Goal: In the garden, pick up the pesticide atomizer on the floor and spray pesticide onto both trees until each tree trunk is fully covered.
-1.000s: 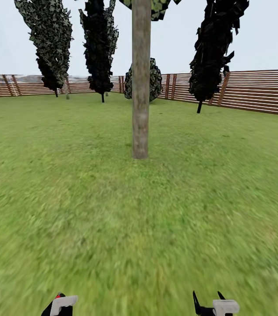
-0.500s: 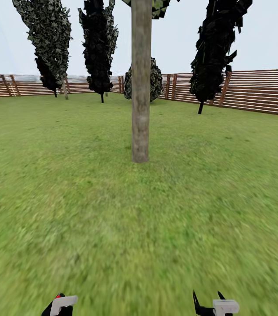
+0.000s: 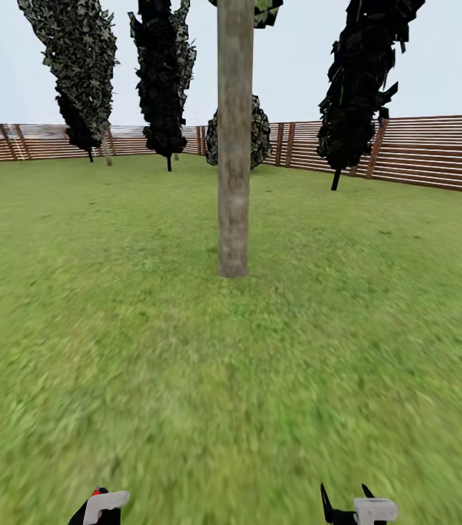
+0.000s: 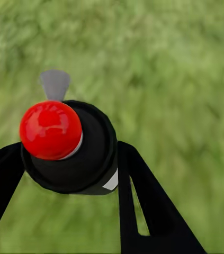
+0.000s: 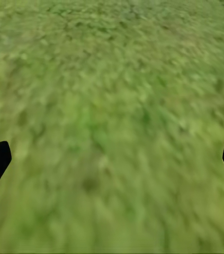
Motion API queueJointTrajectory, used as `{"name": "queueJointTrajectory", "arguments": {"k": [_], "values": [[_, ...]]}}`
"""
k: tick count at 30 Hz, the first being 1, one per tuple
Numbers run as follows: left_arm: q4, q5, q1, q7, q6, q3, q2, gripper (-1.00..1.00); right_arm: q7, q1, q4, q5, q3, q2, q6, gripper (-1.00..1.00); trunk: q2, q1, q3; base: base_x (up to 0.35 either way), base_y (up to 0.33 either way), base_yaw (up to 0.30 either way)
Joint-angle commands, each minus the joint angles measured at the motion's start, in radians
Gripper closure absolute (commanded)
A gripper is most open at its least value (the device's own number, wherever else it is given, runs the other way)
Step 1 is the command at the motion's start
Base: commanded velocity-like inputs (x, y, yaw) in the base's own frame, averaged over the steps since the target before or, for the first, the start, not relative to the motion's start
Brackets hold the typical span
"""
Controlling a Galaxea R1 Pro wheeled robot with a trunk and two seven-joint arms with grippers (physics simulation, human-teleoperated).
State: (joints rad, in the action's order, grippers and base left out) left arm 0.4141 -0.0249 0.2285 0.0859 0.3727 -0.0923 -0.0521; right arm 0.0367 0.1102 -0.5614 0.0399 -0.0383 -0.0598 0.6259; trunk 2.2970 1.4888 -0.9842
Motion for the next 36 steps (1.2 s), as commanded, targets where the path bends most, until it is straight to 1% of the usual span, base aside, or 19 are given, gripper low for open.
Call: {"name": "queueJointTrajectory", "arguments": {"k": [1, 36], "values": [[0.0, 0.0, 0.0, 0.0, 0.0, 0.0, 0.0, 1.0, 0.0, 0.0, 0.0, 0.0, 0.0, 0.0, 0.0, -1.0, 0.0, 0.0, 0.0, 0.338, 0.0, 0.0], [0.0, -0.001, 0.0, 0.0, 0.0, 0.0, 0.0, 1.0, 0.0, 0.0, 0.0, 0.0, 0.0, 0.0, 0.0, -1.0, 0.0, 0.0, 0.0, 0.338, 0.0, 0.0]]}}
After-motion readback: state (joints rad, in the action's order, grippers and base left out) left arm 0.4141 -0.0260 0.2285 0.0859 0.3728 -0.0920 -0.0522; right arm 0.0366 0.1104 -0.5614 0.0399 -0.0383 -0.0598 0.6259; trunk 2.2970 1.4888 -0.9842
